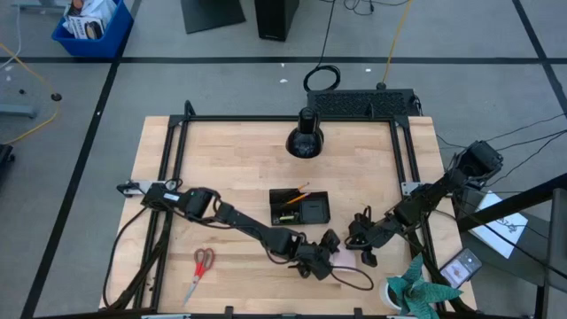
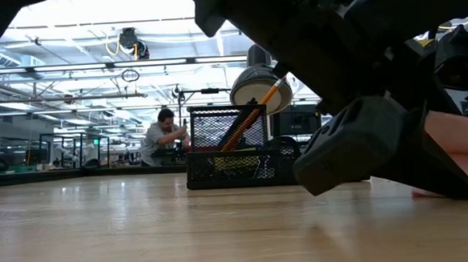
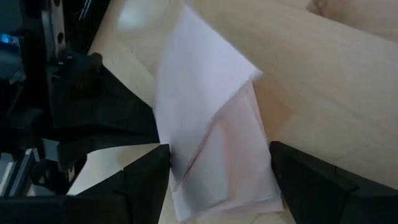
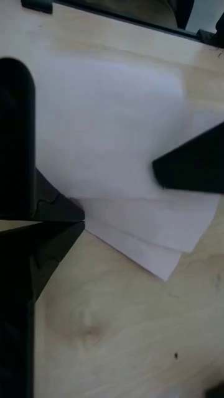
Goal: Pick and place office supplies into organizer
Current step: Put the pink sticky note into the black desk organizer
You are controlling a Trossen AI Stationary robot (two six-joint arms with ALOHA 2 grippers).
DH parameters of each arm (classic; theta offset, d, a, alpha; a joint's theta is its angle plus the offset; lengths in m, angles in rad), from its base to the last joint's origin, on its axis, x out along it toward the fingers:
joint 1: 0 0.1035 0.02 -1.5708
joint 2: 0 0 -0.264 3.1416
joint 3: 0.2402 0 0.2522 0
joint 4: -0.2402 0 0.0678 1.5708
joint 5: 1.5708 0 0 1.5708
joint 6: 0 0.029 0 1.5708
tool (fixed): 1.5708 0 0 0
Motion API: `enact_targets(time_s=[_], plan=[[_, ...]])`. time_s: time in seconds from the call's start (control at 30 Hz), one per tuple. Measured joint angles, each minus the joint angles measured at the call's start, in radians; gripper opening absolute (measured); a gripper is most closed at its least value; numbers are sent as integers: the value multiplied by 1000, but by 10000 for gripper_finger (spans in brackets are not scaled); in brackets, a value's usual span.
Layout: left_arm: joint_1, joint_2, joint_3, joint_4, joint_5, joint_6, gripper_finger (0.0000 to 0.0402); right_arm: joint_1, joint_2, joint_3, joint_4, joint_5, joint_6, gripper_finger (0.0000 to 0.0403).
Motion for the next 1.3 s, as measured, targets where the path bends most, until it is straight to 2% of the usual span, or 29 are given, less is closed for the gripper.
enact_targets(time_s=[0.23, 0.33, 0.77, 1.0, 1.1, 1.3], plan=[[16, 0, 0, -1, 33, -17, 282, -2, 3, 0, 4, -18, -6, 0], [17, 0, -1, -1, 33, -17, 265, -2, 3, 0, 3, -19, -6, 0], [5, 3, -3, 3, 18, -14, 81, -1, 3, 0, 7, -21, -4, 0], [-11, 1, -3, 37, -61, 1, 12, -1, 4, 0, 7, -21, -3, 0], [-18, 0, -3, 42, -85, 15, 10, -1, 4, 0, 7, -21, -3, 0], [-30, -10, -4, 50, -176, 12, 32, -1, 4, 0, 8, -20, -5, 0]])
